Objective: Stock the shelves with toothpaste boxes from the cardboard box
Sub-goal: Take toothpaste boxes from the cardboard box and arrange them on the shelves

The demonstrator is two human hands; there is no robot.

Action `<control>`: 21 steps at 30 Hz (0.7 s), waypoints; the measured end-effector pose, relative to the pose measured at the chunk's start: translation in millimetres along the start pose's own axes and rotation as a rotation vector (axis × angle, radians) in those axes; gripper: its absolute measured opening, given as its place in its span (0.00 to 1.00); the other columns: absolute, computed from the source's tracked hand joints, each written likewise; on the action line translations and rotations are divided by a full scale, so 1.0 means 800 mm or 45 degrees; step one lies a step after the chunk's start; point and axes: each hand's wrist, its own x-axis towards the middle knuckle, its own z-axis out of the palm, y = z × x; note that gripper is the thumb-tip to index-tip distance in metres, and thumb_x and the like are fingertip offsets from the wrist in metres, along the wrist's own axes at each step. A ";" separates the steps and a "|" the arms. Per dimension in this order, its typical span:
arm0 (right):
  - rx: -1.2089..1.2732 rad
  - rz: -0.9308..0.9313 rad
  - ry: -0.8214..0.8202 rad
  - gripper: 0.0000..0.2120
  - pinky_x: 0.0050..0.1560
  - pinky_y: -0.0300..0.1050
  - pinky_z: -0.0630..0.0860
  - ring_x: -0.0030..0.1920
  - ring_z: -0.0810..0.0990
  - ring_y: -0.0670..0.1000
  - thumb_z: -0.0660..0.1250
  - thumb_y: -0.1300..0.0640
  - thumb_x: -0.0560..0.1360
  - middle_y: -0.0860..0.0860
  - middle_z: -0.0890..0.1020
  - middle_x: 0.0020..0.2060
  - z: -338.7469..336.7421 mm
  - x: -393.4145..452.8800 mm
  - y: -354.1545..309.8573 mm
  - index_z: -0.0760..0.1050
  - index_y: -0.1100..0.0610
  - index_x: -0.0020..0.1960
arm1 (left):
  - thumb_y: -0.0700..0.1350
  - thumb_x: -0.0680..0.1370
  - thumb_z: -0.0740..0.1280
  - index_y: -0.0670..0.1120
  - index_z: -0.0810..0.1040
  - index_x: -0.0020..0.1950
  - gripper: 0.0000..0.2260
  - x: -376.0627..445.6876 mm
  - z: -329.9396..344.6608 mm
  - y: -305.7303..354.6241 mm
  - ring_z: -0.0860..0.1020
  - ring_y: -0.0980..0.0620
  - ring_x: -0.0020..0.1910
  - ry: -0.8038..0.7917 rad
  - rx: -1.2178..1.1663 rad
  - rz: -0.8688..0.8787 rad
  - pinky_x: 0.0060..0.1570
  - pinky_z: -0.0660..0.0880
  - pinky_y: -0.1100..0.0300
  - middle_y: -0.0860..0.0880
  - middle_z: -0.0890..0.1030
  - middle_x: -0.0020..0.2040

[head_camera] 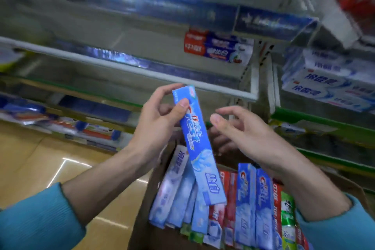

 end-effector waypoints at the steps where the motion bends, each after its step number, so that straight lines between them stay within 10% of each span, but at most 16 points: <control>1: -0.008 0.025 -0.014 0.31 0.46 0.54 0.81 0.40 0.82 0.51 0.68 0.37 0.64 0.62 0.84 0.48 0.003 0.002 -0.009 0.74 0.54 0.60 | 0.39 0.82 0.66 0.47 0.76 0.65 0.12 0.007 -0.011 0.015 0.83 0.49 0.37 0.056 -0.027 0.012 0.35 0.82 0.52 0.45 0.83 0.39; 5: -0.172 0.095 -0.173 0.27 0.49 0.52 0.81 0.44 0.84 0.49 0.71 0.39 0.65 0.55 0.86 0.47 0.000 0.013 -0.032 0.75 0.49 0.60 | 0.39 0.83 0.64 0.49 0.74 0.63 0.10 0.041 -0.048 0.061 0.82 0.44 0.43 0.248 -0.187 0.029 0.45 0.83 0.39 0.43 0.81 0.45; 11: 0.016 0.007 0.043 0.18 0.39 0.45 0.82 0.38 0.83 0.54 0.72 0.65 0.75 0.57 0.84 0.46 0.007 0.054 -0.040 0.76 0.57 0.63 | 0.38 0.84 0.61 0.46 0.70 0.65 0.10 0.080 -0.075 0.072 0.83 0.44 0.48 0.354 -0.433 0.016 0.41 0.83 0.48 0.42 0.80 0.48; 16: 0.039 -0.146 0.252 0.14 0.52 0.57 0.82 0.39 0.85 0.53 0.72 0.62 0.75 0.52 0.86 0.44 0.034 0.097 -0.034 0.77 0.55 0.60 | 0.39 0.84 0.63 0.42 0.73 0.63 0.08 0.110 -0.111 0.067 0.83 0.47 0.53 0.534 0.063 0.180 0.56 0.81 0.53 0.42 0.81 0.56; 21: 0.114 -0.287 0.430 0.08 0.44 0.41 0.81 0.38 0.85 0.46 0.74 0.63 0.73 0.47 0.87 0.41 0.079 0.140 -0.042 0.79 0.53 0.48 | 0.49 0.82 0.68 0.49 0.78 0.59 0.08 0.139 -0.180 0.067 0.81 0.57 0.50 0.586 0.754 0.413 0.60 0.77 0.48 0.50 0.83 0.54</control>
